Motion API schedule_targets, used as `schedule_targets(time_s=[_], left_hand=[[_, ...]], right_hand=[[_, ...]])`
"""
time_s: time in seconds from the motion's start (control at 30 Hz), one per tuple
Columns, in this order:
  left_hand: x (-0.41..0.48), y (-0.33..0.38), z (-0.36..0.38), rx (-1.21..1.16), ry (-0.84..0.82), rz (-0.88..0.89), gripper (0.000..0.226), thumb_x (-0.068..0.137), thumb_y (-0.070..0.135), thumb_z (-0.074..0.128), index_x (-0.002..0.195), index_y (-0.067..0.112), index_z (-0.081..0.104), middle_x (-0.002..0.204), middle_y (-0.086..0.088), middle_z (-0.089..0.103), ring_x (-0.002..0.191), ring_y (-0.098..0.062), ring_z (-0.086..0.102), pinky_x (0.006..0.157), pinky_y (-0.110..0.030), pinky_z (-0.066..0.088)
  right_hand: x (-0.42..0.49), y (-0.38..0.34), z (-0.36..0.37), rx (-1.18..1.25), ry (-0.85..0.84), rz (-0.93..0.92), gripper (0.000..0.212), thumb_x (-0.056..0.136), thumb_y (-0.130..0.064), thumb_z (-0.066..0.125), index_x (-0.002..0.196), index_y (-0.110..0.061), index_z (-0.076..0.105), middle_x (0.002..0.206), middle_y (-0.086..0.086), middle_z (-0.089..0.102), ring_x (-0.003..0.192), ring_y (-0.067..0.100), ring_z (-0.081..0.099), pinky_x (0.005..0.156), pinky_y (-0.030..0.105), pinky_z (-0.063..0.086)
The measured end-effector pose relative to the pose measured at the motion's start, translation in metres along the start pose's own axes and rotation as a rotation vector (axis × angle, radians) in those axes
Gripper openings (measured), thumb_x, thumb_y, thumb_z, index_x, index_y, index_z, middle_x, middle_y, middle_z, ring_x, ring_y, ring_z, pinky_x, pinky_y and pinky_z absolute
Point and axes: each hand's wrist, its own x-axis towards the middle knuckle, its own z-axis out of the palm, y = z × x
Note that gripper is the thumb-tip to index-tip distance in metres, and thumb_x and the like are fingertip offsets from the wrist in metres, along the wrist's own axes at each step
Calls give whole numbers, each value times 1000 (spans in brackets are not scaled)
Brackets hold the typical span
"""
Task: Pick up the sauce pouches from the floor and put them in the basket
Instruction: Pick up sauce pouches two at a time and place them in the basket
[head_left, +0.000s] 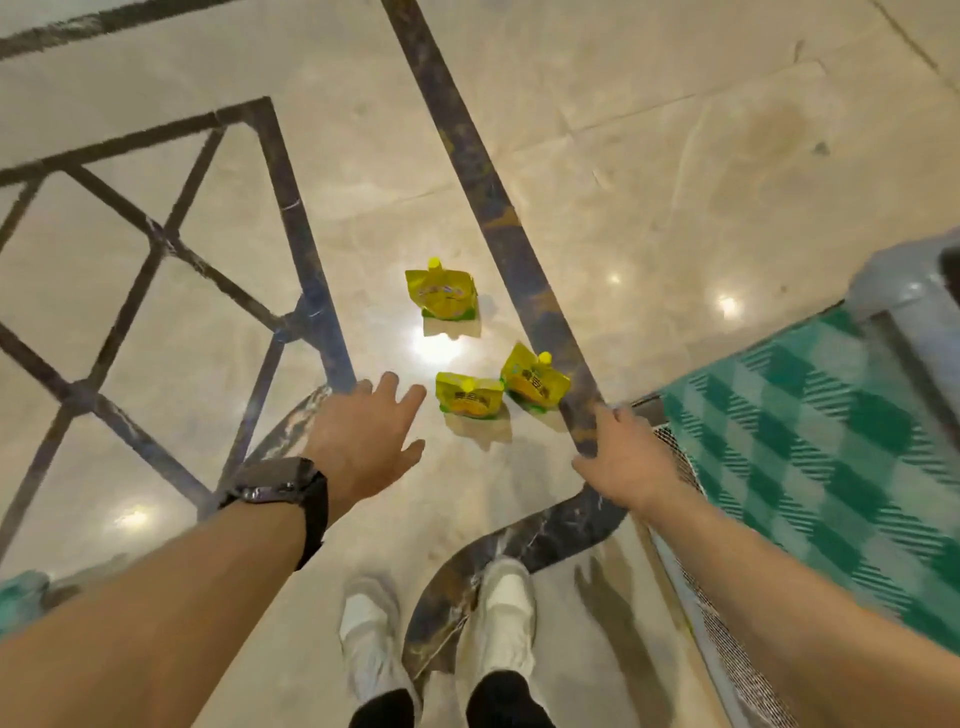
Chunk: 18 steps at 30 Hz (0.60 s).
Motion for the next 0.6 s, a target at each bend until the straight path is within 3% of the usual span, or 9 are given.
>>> schedule_targets(time_s=[0.2,0.33,0.4,0.47,0.53,0.6], left_hand=[[114,-2,135,38,67,35,71,97,53,46,154,23,13,142,-10,38,119,-31,49,80,-42,51],[185,-9,207,37,249,77,86,93,58,51,159,28,3,143,-11,41,121,-32,48,83,-42,48],[217,-10,229,2,304,104,79,93,59,52,157,30,17,140,-9,46,121,-31,48,85,-42,47],[243,-10,242,47,328,162,55,95,55,51,144,29,45,130,-7,54,117,-29,49,85,-40,45],[258,-11,253,101,390,237,37,99,48,47,124,27,64,117,-4,60,109,-27,54,78,-38,45],[265,-13,262,68,436,276,32,101,45,45,117,29,67,111,0,61,105,-25,58,72,-37,48]], right_hand=[[143,18,85,-56,186,-21,61,90,-43,59,136,-7,40,131,16,44,123,38,45,93,47,48],[219,25,122,29,324,-46,68,87,-51,65,136,-10,44,131,13,48,124,35,46,89,46,47],[249,29,135,125,361,-80,62,83,-51,69,134,-19,54,124,12,60,116,35,55,86,44,51],[270,35,146,146,421,-128,48,82,-47,72,123,-22,64,111,15,69,104,37,63,79,41,52],[284,38,151,133,515,-166,35,84,-40,74,111,-19,71,99,19,72,95,39,63,70,38,46],[293,40,150,136,581,-202,27,85,-34,75,103,-15,75,84,17,70,87,38,61,64,34,33]])
